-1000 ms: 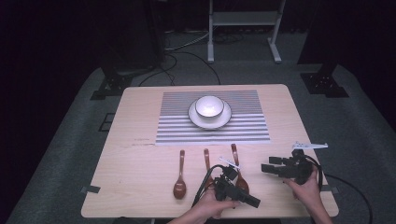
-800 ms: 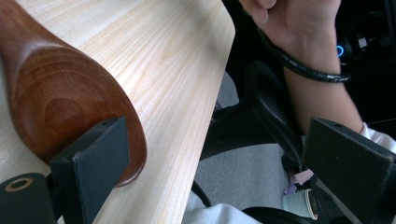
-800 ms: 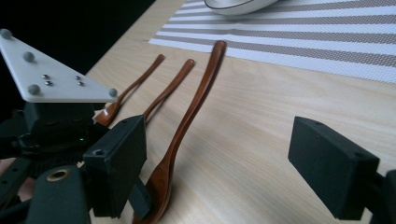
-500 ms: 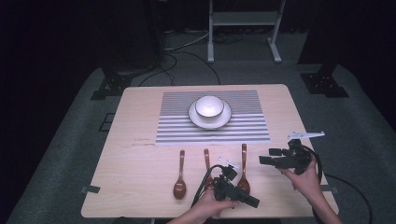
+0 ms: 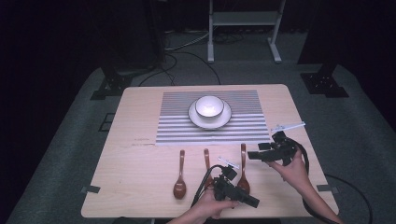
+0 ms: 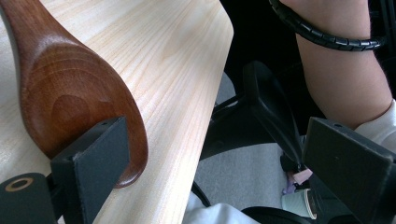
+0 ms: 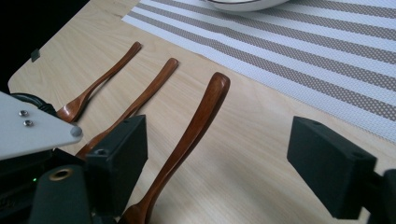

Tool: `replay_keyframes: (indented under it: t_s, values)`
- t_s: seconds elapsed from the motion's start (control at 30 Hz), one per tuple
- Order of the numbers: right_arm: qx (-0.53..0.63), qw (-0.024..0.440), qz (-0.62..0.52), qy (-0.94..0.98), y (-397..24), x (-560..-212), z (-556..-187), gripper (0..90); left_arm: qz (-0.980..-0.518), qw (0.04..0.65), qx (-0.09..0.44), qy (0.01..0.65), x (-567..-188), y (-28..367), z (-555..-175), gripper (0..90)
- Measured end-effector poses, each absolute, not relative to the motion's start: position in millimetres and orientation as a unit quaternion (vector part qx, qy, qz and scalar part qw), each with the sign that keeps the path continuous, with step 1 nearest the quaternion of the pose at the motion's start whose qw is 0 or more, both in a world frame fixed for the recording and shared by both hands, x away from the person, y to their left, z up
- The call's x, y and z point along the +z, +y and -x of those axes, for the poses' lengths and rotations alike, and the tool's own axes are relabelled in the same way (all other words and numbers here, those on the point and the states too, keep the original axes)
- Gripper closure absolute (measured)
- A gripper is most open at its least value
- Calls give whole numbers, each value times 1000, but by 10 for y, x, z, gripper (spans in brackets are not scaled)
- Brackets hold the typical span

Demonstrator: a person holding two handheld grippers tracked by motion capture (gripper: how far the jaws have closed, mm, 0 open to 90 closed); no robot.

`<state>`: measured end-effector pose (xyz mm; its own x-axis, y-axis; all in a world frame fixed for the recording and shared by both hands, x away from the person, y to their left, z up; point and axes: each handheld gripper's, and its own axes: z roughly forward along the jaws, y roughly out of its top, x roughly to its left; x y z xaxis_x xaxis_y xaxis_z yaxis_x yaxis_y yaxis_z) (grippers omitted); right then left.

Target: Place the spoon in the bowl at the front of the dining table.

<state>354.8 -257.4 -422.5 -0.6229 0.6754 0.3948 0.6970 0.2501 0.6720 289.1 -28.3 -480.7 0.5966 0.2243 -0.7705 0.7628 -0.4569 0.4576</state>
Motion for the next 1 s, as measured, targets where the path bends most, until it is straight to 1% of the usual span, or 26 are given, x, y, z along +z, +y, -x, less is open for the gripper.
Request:
replay_keyframes:
  t_s: [0.2,0.57,0.63,0.7,0.8,1.0]
  values:
    - [-429,14,437,-790,-2493,-4237,-3622,208,-791,417,-322,312,-4807,-283,-2891,63]
    - [-412,17,440,-797,-2354,-4271,-3718,244,-791,418,-321,311,-4807,-284,-2891,63]
    - [-407,16,442,-799,-2323,-4280,-3741,288,-790,418,-322,313,-4806,-284,-2889,63]
    - [-407,17,443,-799,-2318,-4284,-3747,295,-791,418,-321,311,-4807,-283,-2891,63]
    - [-403,22,446,-799,-2299,-4298,-3774,353,-791,417,-322,311,-4807,-284,-2892,64]
    - [-399,27,448,-800,-2271,-4321,-3804,424,-790,419,-322,312,-4808,-285,-2890,64]
